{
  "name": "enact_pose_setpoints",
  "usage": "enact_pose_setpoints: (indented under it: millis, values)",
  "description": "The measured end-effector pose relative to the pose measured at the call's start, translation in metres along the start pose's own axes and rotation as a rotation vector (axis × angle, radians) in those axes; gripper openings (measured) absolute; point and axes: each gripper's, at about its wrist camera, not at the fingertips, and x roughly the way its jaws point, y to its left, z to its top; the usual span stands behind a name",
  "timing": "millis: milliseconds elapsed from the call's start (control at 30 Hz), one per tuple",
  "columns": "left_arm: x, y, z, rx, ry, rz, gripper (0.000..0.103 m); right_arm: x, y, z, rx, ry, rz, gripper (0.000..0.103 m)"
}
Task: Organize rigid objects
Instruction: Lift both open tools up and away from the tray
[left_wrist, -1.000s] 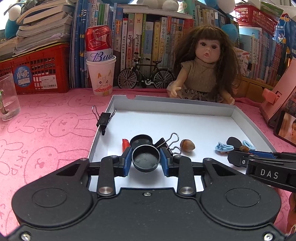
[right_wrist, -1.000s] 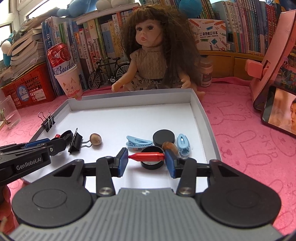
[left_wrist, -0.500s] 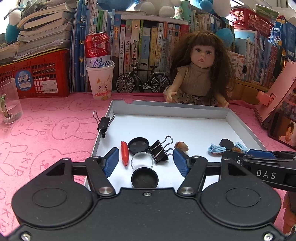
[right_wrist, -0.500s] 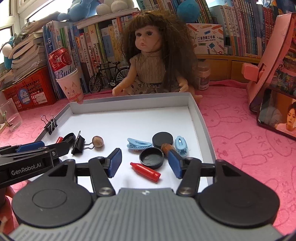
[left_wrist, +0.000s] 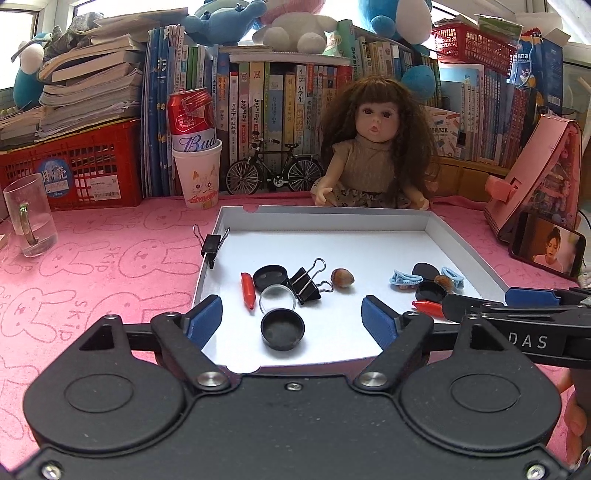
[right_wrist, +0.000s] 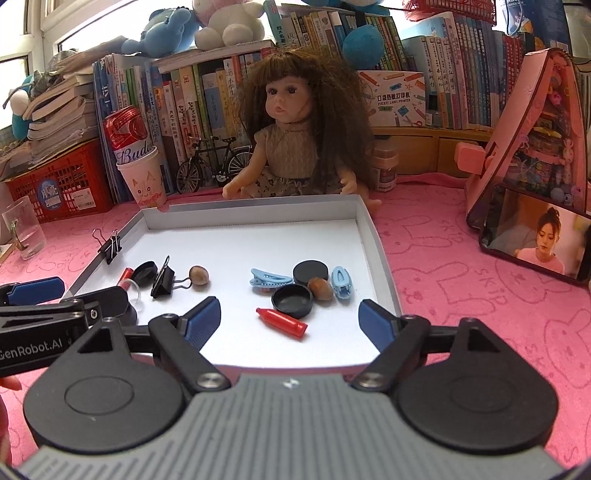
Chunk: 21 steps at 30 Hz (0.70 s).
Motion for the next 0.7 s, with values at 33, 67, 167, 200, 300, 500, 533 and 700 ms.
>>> enact_pose_setpoints:
  millis: [33, 67, 167, 200, 300, 500, 533, 700]
  values:
    - [-0.003, 0.001, -0.002, -0.005, -0.001, -0.001, 0.081, -0.003, 0.0, -0.002, 0.0, -0.001, -0.002, 0.089]
    - [-0.006, 0.002, -0.004, -0.011, -0.004, -0.003, 0.081, -0.005, -0.001, -0.004, 0.001, -0.002, -0.003, 0.089]
    - [-0.015, 0.004, -0.008, -0.019, -0.011, -0.005, 0.082, -0.013, -0.002, -0.009, 0.004, -0.004, -0.003, 0.09]
    - [-0.018, 0.005, -0.009, -0.02, -0.014, -0.005, 0.083, -0.015, -0.002, -0.011, 0.002, -0.006, -0.003, 0.091]
    - [-0.025, 0.006, -0.016, -0.018, -0.012, -0.001, 0.083, -0.021, -0.002, -0.016, -0.007, -0.007, -0.006, 0.092]
    - [-0.033, 0.011, -0.031, -0.025, 0.008, 0.012, 0.084, -0.031, -0.003, -0.028, -0.004, 0.003, -0.002, 0.093]
    - [-0.034, 0.011, -0.033, -0.022, 0.01, 0.015, 0.084, -0.031, -0.003, -0.03, -0.011, 0.004, -0.005, 0.094]
    - [-0.031, 0.011, -0.043, -0.003, 0.024, 0.038, 0.085, -0.029, 0.001, -0.043, -0.053, 0.023, -0.019, 0.097]
